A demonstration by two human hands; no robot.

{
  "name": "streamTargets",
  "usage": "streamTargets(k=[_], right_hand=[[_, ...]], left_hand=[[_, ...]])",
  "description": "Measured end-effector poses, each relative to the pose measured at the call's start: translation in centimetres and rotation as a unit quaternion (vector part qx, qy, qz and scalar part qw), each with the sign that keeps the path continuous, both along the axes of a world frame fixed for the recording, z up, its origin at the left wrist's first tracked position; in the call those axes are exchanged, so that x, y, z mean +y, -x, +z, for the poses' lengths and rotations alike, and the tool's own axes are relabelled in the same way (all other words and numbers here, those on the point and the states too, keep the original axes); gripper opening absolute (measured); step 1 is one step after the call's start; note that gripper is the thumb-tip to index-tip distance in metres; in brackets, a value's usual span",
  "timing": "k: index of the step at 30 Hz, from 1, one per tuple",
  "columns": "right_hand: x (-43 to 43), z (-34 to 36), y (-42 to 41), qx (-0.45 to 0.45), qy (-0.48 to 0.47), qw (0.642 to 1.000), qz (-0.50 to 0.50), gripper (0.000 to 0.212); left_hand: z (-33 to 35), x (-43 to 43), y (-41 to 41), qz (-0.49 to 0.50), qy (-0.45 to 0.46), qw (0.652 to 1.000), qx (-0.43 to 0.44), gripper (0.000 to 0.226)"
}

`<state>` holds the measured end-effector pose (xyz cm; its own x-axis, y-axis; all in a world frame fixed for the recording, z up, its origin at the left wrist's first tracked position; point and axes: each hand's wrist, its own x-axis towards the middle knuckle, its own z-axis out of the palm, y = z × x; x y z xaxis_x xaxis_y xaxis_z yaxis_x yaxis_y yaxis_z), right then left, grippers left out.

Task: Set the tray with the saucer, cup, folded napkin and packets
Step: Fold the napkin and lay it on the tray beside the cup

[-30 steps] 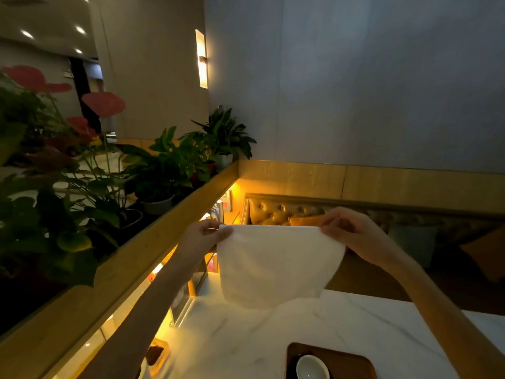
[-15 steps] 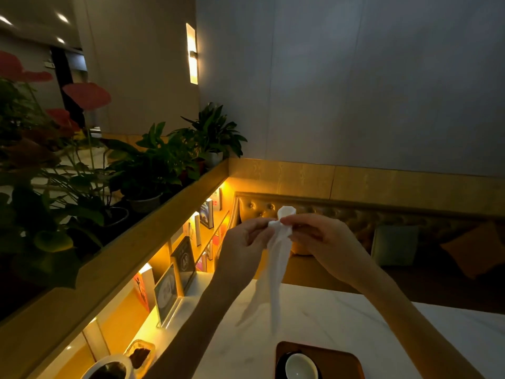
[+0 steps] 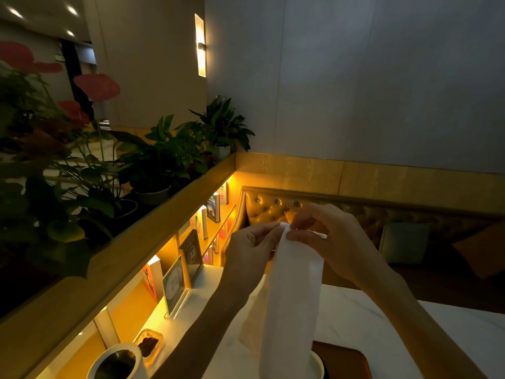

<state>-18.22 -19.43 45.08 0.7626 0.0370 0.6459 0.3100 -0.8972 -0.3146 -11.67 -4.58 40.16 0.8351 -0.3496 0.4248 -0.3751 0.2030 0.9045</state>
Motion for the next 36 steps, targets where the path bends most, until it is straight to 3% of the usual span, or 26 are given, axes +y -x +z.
streamTargets(k=[4, 10, 13, 16, 18, 20, 24, 26, 31, 36], right_hand=[[-0.1, -0.8, -0.4, -0.028, 0.031, 0.999, -0.019, 0.019], [-0.3, -1.4, -0.7, -0.05, -0.003, 0.999, 0.009, 0.023], [-0.5, -1.9, -0.8, -0.039, -0.021, 0.999, 0.025, 0.028], [-1.5, -2.5, -1.0, 0.049, -0.137, 0.988, 0.042, 0.038], [-2.4, -2.9, -1.1, 0.132, -0.251, 0.955, 0.082, 0.053], [-3.0, -3.4, -1.0, 0.179, -0.311, 0.927, 0.114, 0.055], [-3.0, -4.0, -1.0, 0.103, -0.356, 0.918, 0.141, 0.03], [-2.9, -4.1, -1.1, 0.07, -0.338, 0.93, 0.123, 0.032], [-1.2, -3.8, -1.9, 0.074, -0.195, 0.977, 0.051, 0.054], [1.0, -2.4, -2.8, 0.037, -0.122, 0.99, 0.058, 0.032]], left_hand=[[0.0, 0.2, 0.2, -0.011, -0.003, 1.0, -0.018, 0.017], [0.2, 0.7, -0.4, -0.05, -0.033, 0.997, -0.056, 0.032], [0.3, 0.8, -0.7, -0.032, -0.029, 0.997, -0.068, 0.021], [0.4, 1.2, -1.3, -0.006, -0.02, 0.997, -0.075, 0.016], [0.3, 1.6, -1.6, 0.009, -0.008, 0.998, -0.064, 0.016], [0.3, 1.9, -2.0, 0.012, 0.006, 0.999, -0.052, 0.015], [-0.1, 2.4, -2.8, 0.051, 0.003, 0.997, -0.062, 0.019], [-0.4, 2.3, -3.0, 0.08, -0.015, 0.994, -0.073, 0.02], [-1.0, 1.4, -2.2, 0.096, -0.074, 0.985, -0.124, 0.016], [-0.7, 1.4, -1.6, 0.075, -0.082, 0.987, -0.112, 0.015]])
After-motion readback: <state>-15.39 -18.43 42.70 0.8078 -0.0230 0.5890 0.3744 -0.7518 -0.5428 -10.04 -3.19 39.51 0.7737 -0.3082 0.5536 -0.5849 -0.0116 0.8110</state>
